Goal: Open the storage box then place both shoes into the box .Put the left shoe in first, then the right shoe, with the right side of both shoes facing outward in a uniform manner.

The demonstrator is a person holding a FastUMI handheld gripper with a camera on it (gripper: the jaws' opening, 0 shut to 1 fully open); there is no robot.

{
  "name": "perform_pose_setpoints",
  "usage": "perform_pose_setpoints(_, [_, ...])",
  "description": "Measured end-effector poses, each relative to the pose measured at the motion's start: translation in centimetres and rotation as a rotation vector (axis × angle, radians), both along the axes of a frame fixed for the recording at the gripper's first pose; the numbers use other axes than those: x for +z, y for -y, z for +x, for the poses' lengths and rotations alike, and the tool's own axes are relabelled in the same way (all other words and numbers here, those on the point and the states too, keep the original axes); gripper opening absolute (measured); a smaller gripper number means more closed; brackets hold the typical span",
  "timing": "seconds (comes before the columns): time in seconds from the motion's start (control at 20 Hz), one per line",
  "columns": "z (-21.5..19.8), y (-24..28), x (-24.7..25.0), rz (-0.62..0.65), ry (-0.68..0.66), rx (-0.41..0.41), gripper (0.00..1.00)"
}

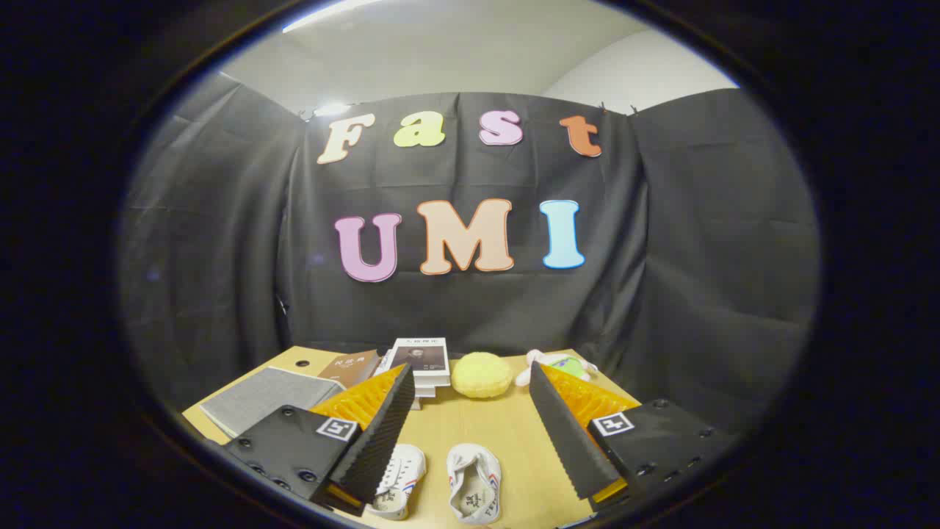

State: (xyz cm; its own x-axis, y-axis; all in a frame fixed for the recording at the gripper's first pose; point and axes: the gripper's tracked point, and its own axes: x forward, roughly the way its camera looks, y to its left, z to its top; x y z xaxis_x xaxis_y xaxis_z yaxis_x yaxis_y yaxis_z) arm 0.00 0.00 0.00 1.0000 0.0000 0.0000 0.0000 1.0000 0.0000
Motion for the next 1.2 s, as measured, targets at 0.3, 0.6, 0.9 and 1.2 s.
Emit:
perform_pose_setpoints(0.3, [0.2, -1.8, 0.3, -0.017, 0.003, 0.023, 1.00])
perform_pose_setpoints(0.6, [-0.8, -3.7, 1.4, -0.041, 0.038, 0.054, 1.00])
perform_pose_setpoints(0.9, [-2.0, -3.5, 1.5, -0.011, 0.035, 0.039, 1.00])
perform_pose_setpoints(1.2, [-2.0, -3.6, 0.8, 0.026, 0.005, 0.047, 1.00])
